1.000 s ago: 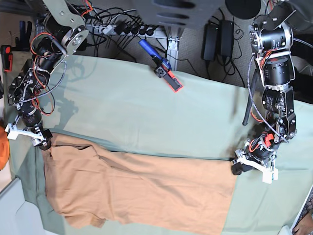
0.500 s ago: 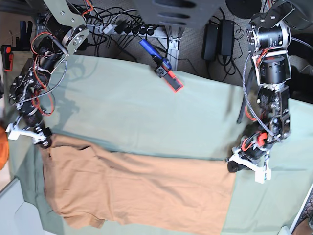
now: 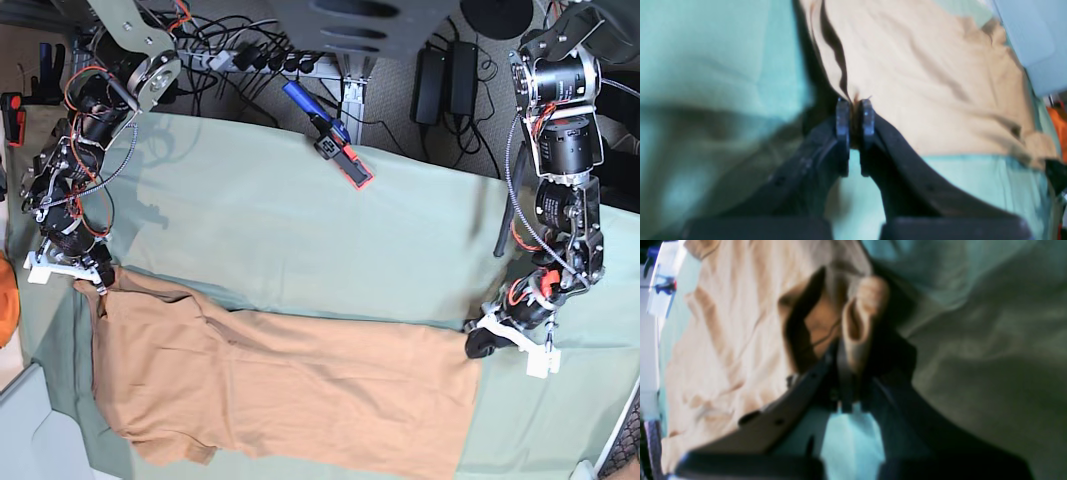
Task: Fold the T-shirt properly
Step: 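Pull the held shirt corners apart to straighten the shirt, then drag the shirt with both grippers to flatten it on the cloth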
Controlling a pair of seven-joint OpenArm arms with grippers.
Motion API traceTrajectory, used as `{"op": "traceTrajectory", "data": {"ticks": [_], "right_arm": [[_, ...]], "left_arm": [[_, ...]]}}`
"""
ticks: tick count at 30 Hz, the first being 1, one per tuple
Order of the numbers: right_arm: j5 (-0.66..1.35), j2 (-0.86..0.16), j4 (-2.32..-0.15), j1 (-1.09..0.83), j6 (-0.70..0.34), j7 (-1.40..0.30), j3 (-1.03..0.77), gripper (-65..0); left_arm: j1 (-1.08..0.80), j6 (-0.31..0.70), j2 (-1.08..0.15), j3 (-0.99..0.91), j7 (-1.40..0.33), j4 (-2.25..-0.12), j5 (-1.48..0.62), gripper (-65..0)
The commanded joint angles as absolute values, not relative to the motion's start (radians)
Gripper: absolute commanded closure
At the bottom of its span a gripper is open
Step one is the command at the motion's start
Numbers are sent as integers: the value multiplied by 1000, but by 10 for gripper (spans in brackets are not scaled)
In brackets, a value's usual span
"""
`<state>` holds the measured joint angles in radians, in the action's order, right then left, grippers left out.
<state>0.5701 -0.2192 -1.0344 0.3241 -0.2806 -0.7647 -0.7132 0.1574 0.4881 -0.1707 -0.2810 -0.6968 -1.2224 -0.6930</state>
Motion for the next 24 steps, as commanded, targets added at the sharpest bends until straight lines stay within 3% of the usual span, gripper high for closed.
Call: {"op": "traceTrajectory", "data": {"ticks": [1,17,24], "right_arm": [[588,-235,-1068,339,-347,-782,-712,0],[603,-239,-1282,217,-350,-944,-712,0],[614,-258,-1375,104,-357,-962,-712,0]], "left_arm": [[171,521,-181,-281,-700,-1237,-724,0],[87,641,-268,-334,-859,-1239,-967,0],[47,648,-327,-334,-898,-1245,-1041,0]]}}
